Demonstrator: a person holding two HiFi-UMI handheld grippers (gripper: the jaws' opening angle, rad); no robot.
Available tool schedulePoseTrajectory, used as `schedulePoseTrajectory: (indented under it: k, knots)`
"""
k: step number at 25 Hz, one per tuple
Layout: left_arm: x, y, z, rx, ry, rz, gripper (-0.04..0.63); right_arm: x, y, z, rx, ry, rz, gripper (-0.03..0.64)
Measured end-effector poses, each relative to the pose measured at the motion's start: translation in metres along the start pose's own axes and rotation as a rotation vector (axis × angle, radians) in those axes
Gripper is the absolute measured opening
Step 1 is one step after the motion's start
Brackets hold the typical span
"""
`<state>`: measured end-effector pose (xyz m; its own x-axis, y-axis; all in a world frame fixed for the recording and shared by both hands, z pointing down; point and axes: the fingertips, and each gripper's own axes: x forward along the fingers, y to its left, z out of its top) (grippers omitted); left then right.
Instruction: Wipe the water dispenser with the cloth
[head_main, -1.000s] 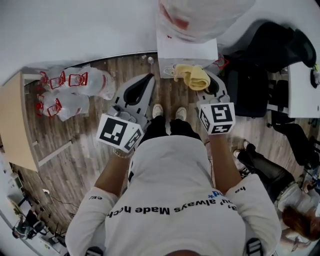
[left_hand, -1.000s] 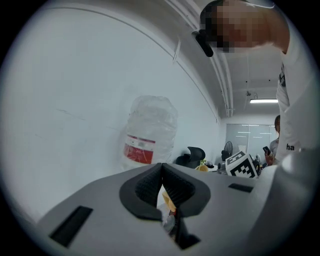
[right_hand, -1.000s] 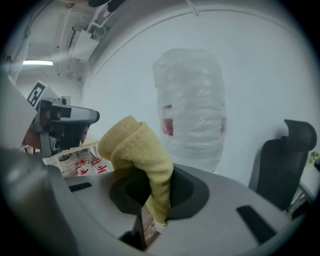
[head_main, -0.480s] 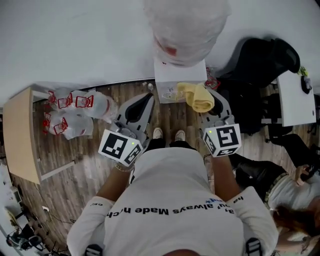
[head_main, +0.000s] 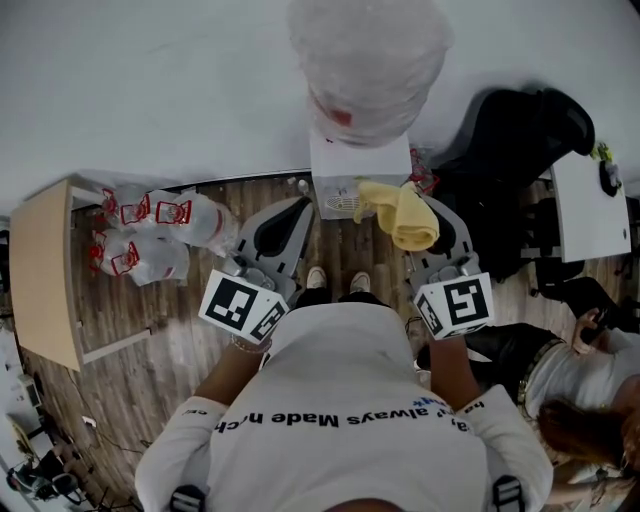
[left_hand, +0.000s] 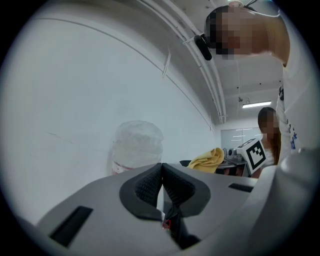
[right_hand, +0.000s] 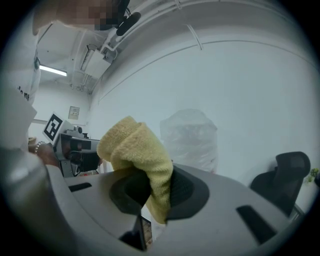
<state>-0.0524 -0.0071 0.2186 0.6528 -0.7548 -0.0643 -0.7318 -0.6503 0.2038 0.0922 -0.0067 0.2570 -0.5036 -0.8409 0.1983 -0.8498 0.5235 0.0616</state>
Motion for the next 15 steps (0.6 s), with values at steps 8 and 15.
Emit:
schedulePoseTrajectory:
  k: [8,15]
  knots:
    - [0.006,0.003,-0.007,-0.016,0.006,-0.004,0.018,0.004,0.001,0.003,-0.003,-0.005,-0.003,0.063]
    - [0.012,0.006,-0.005,-0.016,0.003,-0.006,0.018,0.007,-0.005,0.007,-0.006,-0.008,-0.005,0.063]
